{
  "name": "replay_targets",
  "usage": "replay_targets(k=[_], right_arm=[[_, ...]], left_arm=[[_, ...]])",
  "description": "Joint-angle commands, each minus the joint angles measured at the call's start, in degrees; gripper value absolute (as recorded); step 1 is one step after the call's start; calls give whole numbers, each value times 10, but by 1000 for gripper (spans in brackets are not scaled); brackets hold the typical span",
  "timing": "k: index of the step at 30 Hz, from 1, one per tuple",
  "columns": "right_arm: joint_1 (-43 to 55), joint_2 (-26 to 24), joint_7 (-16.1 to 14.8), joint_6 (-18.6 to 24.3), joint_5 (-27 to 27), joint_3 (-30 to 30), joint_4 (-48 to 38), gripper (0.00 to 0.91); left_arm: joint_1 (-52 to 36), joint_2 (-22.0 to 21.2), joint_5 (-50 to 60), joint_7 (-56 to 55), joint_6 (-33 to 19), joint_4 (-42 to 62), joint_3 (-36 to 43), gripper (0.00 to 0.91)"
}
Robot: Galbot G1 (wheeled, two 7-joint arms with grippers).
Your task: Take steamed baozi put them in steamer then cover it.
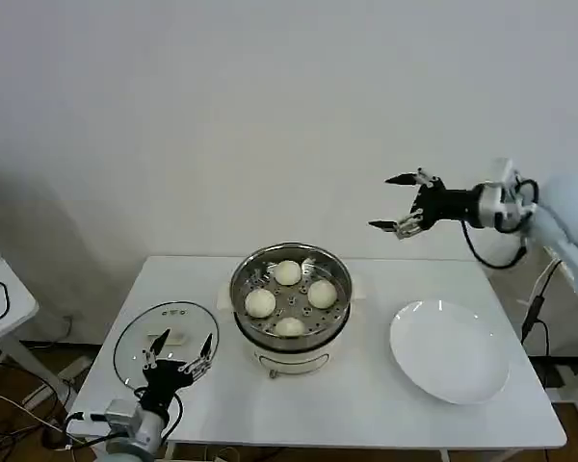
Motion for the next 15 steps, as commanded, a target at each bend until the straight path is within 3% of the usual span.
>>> replay_targets(k=[1,6,12,15], right_arm=[[-607,233,147,73,-6,595,143,907],[-681,325,121,125,-33,595,127,907],[-725,383,135,165,-47,556,91,907],[-744,408,130,203,-86,518,75,907]], left_arm=[[3,-3,8,-2,-1,-3,2,907],[8,3,9,-3,-6,2,-2,907],[5,5,9,-5,-7,11,-3,907],[4,4,9,-6,-7,10,-5,907]])
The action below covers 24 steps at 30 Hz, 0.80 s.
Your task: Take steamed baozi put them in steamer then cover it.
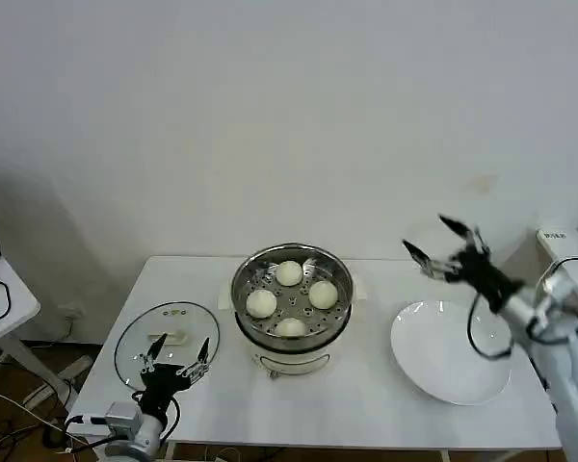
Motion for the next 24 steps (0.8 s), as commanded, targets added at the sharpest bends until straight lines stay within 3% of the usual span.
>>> replay_targets(k=[1,2,5,11,15,20,24], right_arm=[[-225,159,32,104,-61,93,-10,907],[-228,163,47,122,-62,73,-19,907],[-232,169,51,146,-82,43,-34,907],[-228,176,65,163,-91,15,-47,907],[-207,151,91,161,-82,-1,-55,907],[-181,148,104,149,-102,-16,-55,907],[-157,146,113,138,-127,-34,-50,907]], left_arm=[[-1,1,3,-2,0,2,-2,907],[-1,1,5,-4,-1,3,-2,907],[-1,0,14,-6,-2,5,-3,907],[-4,7,117,-11,-30,24,-1,907],[-3,31,267,-32,-75,53,2,907],[-13,58,569,-103,-131,124,7,907],[-22,94,645,-103,-126,164,15,907]])
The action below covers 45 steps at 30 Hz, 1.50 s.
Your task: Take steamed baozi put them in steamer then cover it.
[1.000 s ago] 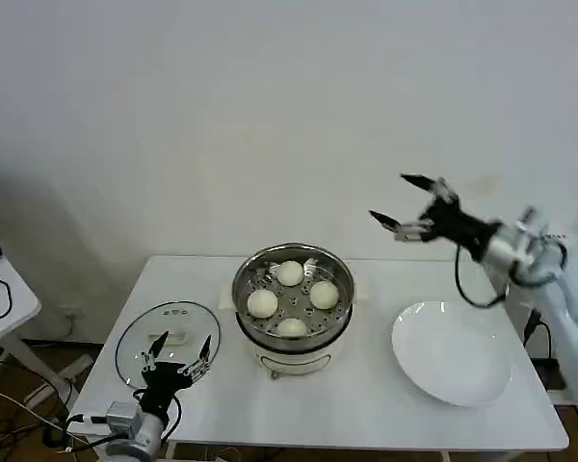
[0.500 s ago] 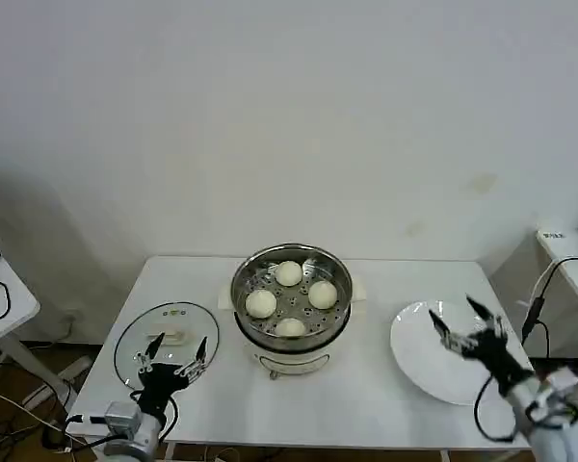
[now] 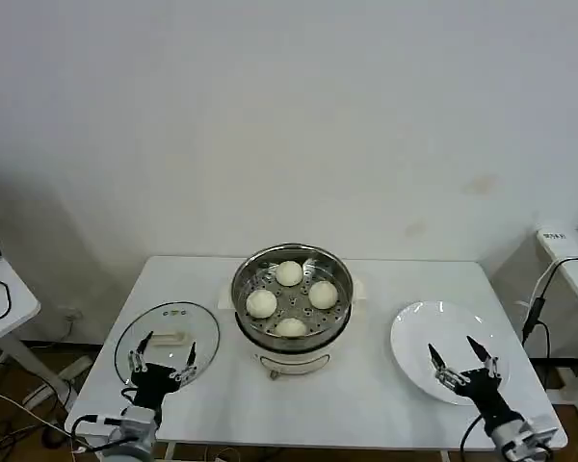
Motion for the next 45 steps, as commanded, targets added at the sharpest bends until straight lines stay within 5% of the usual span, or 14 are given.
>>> replay_targets(k=[1,7,45], right_arm=[[27,8,37,-2,-45,-32,-5,907],[29,10,67,-56,-87,-40,19,907],[27,28,56,-40,-84,-15,2,907]], left_arm=[[-19,63,449,-66,-61,118,8,907],[-58,72,555,-94,-83,190,12,907],[-197,73,617,-83,-75,316,33,907]])
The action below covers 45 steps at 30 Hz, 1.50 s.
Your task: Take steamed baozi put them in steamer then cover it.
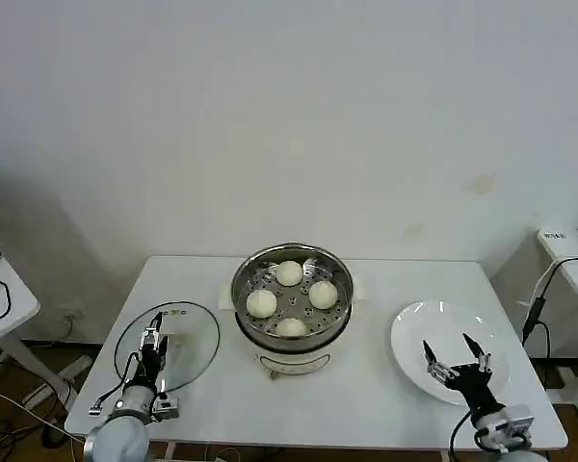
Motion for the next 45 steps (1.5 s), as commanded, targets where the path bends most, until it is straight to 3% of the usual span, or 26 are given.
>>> replay_targets(k=[1,24,25,26,29,30,31,32,34,45], right_arm=[[-1,1,2,-1,-1,3,0,907],[-14,-1,1,13,-3,13,0,907],[-14,-1,1,13,-3,13,-1,907],[-14,-1,1,13,-3,13,-1,907],[-13,-1,1,13,-3,13,0,907],[-13,0,1,14,-3,13,0,907],[-13,1,1,14,-3,13,0,907],[-13,2,1,14,-4,12,0,907],[-14,3,1,15,-5,10,0,907],[-15,5,0,24,-9,9,-3,907]], left_arm=[[-24,2,16,0,-1,24,4,907],[-81,-21,-9,-50,12,111,3,907],[-81,-22,-11,-52,12,114,4,806],[-80,-23,-14,-54,13,118,4,645],[-79,-24,-20,-57,12,123,5,504],[-79,-24,-22,-59,12,124,5,353],[-79,-24,-23,-61,12,125,6,272],[-76,-23,-27,-66,12,127,6,81],[-74,-21,-32,-70,10,128,7,30],[-65,-21,-36,-58,6,114,6,0]])
